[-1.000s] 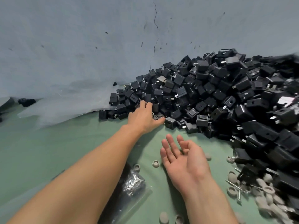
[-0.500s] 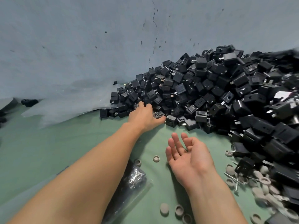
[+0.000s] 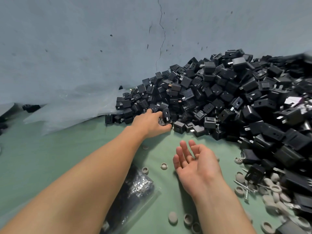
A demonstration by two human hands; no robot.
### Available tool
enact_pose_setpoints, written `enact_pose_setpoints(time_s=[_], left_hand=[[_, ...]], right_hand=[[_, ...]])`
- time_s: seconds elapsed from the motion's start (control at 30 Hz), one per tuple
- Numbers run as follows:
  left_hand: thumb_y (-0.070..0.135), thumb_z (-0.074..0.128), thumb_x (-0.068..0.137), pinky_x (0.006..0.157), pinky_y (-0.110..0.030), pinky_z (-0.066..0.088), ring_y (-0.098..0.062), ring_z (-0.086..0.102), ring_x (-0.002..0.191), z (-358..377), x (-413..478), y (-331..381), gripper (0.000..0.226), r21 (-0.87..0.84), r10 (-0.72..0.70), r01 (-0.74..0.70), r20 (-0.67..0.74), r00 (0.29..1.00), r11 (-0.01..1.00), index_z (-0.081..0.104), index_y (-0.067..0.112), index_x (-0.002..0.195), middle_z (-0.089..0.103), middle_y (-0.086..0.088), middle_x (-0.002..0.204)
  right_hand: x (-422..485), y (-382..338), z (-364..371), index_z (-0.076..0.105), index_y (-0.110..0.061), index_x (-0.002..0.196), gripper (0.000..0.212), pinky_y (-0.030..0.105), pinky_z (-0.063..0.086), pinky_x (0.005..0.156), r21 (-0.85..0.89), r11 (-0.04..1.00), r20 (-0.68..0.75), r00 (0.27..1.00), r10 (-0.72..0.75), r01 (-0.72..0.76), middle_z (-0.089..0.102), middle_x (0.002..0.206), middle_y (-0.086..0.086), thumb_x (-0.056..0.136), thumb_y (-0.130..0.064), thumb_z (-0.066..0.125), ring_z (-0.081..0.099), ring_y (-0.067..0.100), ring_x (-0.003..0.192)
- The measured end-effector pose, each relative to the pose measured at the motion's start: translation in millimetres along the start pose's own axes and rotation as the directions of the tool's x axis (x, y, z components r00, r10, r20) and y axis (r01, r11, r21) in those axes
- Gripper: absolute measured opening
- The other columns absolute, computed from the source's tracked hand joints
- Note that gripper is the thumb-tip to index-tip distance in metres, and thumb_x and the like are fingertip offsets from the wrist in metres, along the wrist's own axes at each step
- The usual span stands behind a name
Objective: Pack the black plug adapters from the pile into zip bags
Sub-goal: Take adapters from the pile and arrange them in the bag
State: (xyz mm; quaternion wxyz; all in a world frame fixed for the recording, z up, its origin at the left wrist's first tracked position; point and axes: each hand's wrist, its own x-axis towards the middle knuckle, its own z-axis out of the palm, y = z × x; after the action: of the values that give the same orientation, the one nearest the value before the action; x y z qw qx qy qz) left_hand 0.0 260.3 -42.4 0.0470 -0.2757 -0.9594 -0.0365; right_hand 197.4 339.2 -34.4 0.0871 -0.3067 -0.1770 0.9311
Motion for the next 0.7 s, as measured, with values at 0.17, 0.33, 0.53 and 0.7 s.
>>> enact_pose_setpoints(time_s=[0.17, 0.33, 0.53, 0.7], left_hand=[[0.081, 0.042, 0.075, 0.071, -0.036, 0.042, -0.031, 0.061, 0.09, 1, 0, 4, 0.058, 0.056, 0.035, -0.03, -0.105, 0.994, 0.998, 0.059, 0.034, 0.106, 0.056, -0.003, 0.103], [0.075, 0.061, 0.073, 0.053, -0.027, 0.046, -0.02, 0.054, 0.062, -31, -13, -4, 0.06, -0.822, -0.049, 0.278, 0.293, 0.955, 0.497, 0.059, 0.018, 0.092, 0.062, -0.002, 0.08], [0.056, 0.072, 0.081, 0.045, -0.021, 0.044, -0.011, 0.051, 0.054, -48, -60, -19, 0.043, -0.747, 0.427, 0.504, 0.322, 0.845, -0.434, 0.066, 0.016, 0.096, 0.059, -0.004, 0.105], [0.058, 0.065, 0.087, 0.045, -0.021, 0.046, -0.009, 0.052, 0.054, -49, -88, -16, 0.045, -0.697, 0.525, 0.519, 0.236, 0.818, -0.495, 0.063, 0.016, 0.101, 0.062, -0.009, 0.111]], right_hand=[[0, -1, 0, 0.061, -0.017, 0.097, 0.022, 0.03, 0.044, 0.065, 0.005, 1.0, -0.001, 1.0, -0.004, 0.004, 0.068, 0.096, 0.004, 0.098, -0.011, 0.039, 0.061, 0.018, 0.08], [-3, 1, 0, 0.061, -0.018, 0.097, 0.022, 0.029, 0.043, 0.066, 0.0, 1.0, 0.0, 1.0, 0.005, -0.005, 0.066, 0.097, 0.003, 0.098, -0.012, 0.039, 0.06, 0.017, 0.081], [-10, 5, 1, 0.06, -0.019, 0.097, 0.023, 0.03, 0.044, 0.07, -0.012, 1.0, 0.032, 0.999, 0.01, -0.01, 0.065, 0.099, 0.003, 0.099, -0.011, 0.039, 0.06, 0.017, 0.084], [-15, 6, -2, 0.062, -0.019, 0.102, 0.021, 0.032, 0.046, 0.071, -0.047, 0.999, 0.102, 0.995, 0.003, 0.002, 0.067, 0.104, 0.004, 0.099, -0.014, 0.042, 0.063, 0.019, 0.09]])
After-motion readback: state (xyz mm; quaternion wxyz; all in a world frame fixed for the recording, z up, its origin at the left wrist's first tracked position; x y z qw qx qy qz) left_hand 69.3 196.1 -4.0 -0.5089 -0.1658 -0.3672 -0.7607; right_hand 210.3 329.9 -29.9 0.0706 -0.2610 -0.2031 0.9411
